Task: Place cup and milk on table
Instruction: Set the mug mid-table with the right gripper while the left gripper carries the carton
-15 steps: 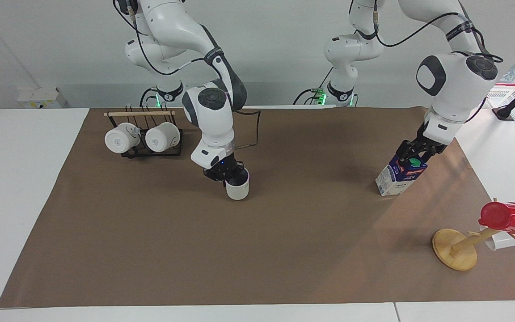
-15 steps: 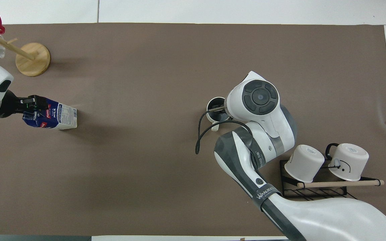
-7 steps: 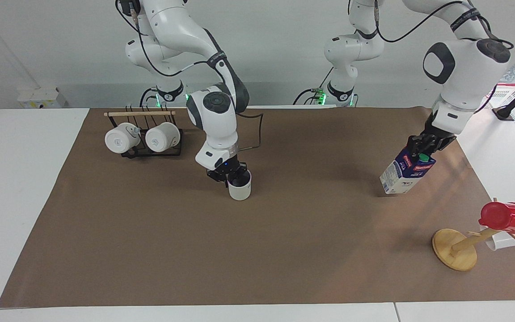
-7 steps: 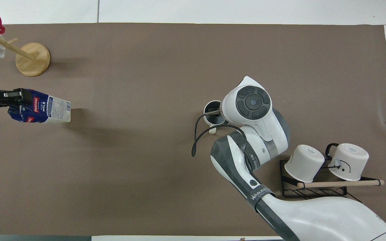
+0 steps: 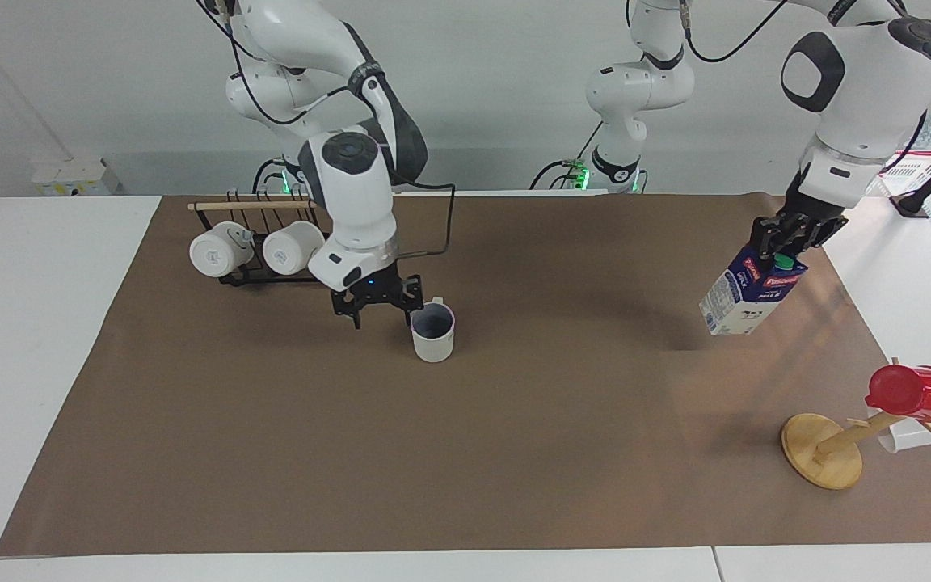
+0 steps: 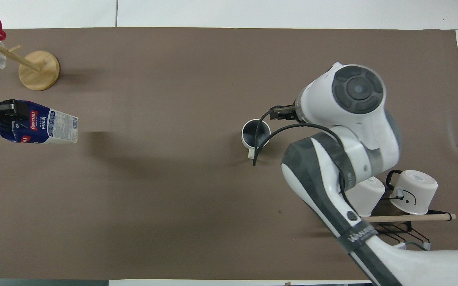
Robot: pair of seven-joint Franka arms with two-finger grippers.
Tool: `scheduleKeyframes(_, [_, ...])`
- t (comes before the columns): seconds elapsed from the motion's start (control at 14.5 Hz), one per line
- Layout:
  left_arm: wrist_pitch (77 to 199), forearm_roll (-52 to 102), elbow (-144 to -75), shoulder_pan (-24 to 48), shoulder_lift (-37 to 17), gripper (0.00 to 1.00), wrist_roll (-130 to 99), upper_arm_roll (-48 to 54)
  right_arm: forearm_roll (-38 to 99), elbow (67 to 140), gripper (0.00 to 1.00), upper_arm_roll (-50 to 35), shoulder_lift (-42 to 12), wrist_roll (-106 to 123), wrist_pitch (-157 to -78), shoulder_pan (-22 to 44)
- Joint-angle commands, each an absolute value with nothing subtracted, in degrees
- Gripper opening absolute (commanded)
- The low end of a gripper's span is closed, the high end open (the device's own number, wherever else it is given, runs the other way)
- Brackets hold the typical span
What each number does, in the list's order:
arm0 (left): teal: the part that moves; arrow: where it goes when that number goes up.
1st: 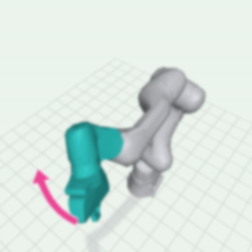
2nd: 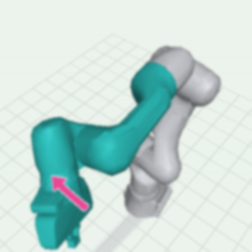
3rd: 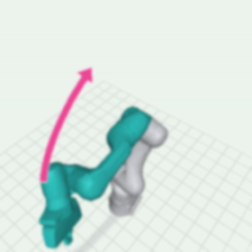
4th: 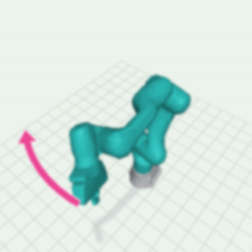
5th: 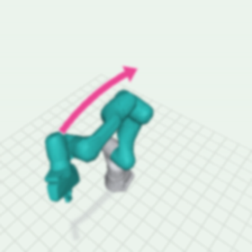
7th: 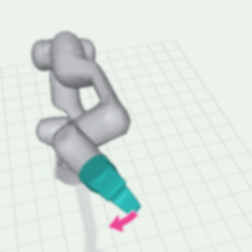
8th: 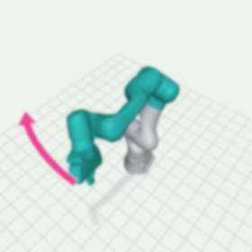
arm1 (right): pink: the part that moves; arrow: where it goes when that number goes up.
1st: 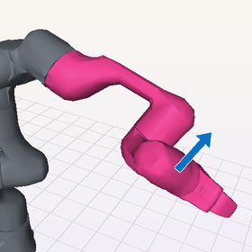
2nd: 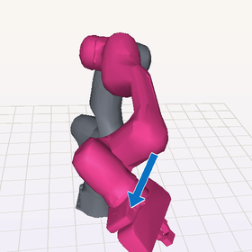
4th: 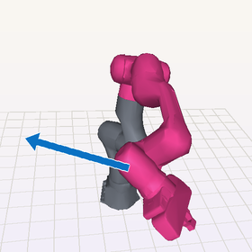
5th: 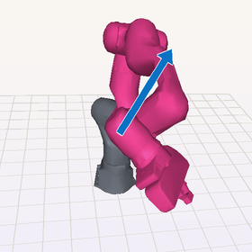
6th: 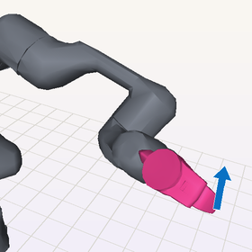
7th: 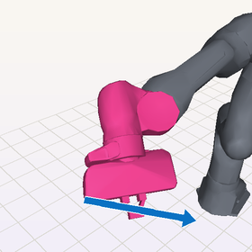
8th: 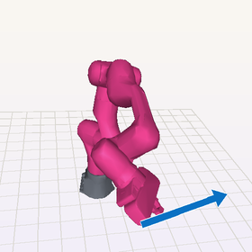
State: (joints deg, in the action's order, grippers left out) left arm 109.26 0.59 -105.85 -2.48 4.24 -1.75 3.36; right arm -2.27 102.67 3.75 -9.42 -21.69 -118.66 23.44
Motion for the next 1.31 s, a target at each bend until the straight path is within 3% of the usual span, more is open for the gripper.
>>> scheduleKeyframes(0.0, [108.6,-1.4,-104.8,1.7,3.3,0.00,-4.9,5.1,-3.6,98.1,1.00,3.3,-6.6,-22.6,-110.8,19.0])
scheduleKeyframes(0.14, [109.1,-5.3,-103.9,8.0,2.5,0.00,-14.4,5.4,-3.6,98.3,1.00,3.3,-2.7,-22.1,-106.3,15.1])
scheduleKeyframes(0.41, [108.3,-6.4,-96.6,19.3,-4.7,0.00,-34.7,5.4,-3.6,99.1,1.00,3.3,1.8,-14.1,-95.2,7.6])
scheduleKeyframes(0.83, [108.5,-9.8,-88.9,29.5,-14.9,0.00,-47.8,5.4,-3.4,99.7,1.00,3.3,5.2,-4.4,-92.2,-1.1])
scheduleKeyframes(0.96, [108.3,-9.8,-86.9,31.7,-16.9,0.00,-48.0,5.4,-2.6,94.7,1.00,3.2,4.2,-4.8,-88.2,-1.1])
scheduleKeyframes(1.17, [109.0,-11.1,-86.3,34.2,-18.7,0.00,-48.4,5.4,-2.3,80.5,1.00,2.9,-1.5,-4.8,-78.2,-0.8])
scheduleKeyframes(1.24, [109.1,-11.3,-86.2,34.8,-18.9,0.00,-48.5,5.4,-2.3,79.4,1.00,2.7,-2.1,-4.8,-77.4,-0.5])
